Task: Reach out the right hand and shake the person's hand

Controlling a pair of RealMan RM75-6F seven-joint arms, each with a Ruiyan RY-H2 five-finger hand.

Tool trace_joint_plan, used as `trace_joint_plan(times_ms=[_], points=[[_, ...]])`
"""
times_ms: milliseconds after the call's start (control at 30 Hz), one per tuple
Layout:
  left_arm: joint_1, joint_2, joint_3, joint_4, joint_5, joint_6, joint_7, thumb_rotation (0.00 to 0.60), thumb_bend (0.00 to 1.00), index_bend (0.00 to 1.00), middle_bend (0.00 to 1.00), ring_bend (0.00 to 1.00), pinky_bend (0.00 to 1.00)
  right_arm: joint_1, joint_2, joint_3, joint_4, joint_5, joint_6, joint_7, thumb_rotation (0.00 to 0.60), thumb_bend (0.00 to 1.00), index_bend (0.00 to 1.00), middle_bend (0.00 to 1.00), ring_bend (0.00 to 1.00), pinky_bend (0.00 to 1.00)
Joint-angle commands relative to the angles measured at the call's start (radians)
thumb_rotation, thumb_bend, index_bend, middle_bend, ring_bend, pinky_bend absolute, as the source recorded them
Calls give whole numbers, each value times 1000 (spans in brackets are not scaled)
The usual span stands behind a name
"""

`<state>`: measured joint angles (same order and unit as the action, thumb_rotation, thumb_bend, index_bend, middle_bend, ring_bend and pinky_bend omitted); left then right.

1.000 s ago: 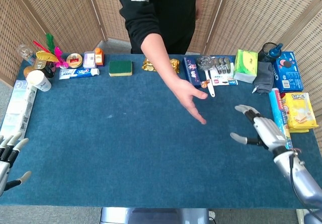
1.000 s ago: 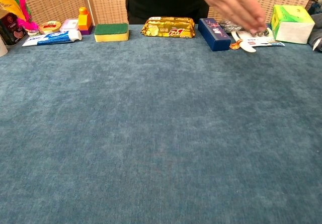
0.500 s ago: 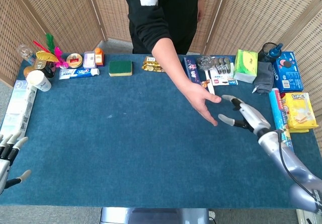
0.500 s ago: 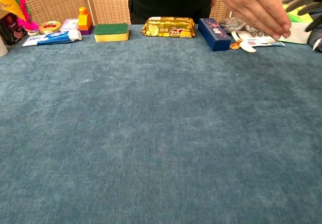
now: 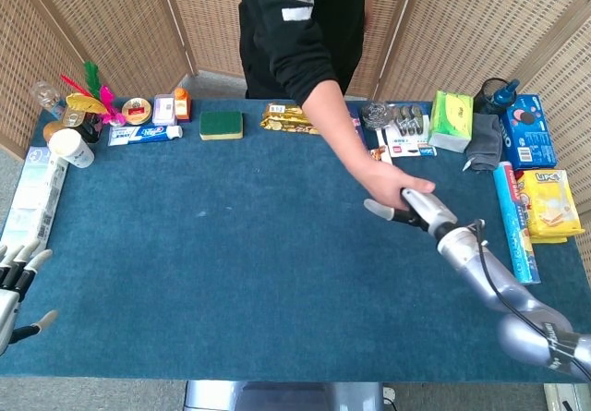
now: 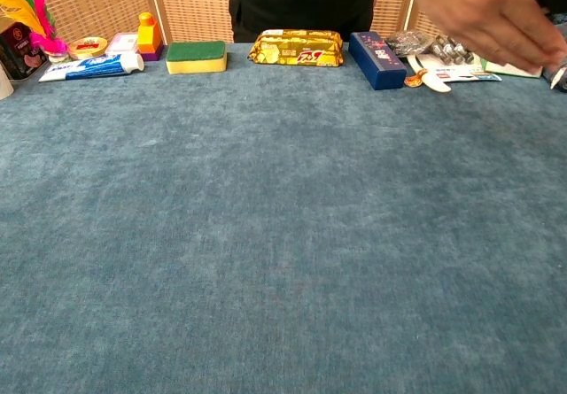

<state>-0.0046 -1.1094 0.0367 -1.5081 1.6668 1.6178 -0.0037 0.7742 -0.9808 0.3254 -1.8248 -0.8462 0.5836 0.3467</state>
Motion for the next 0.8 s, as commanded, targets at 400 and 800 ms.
trace_joint_plan(times_ms=[400,800], points=[[1,8,-4,4,-7,4,-29,600,34,71,0,0,0,102,-119,-68,-13,159,143,-180,122,0,179,196,189,335],[0,6,-1,5,-5,0,-27,600,35,71,0,0,0,90,-166,-74,-3,194,228,-243,488,184,391,490,488,607]])
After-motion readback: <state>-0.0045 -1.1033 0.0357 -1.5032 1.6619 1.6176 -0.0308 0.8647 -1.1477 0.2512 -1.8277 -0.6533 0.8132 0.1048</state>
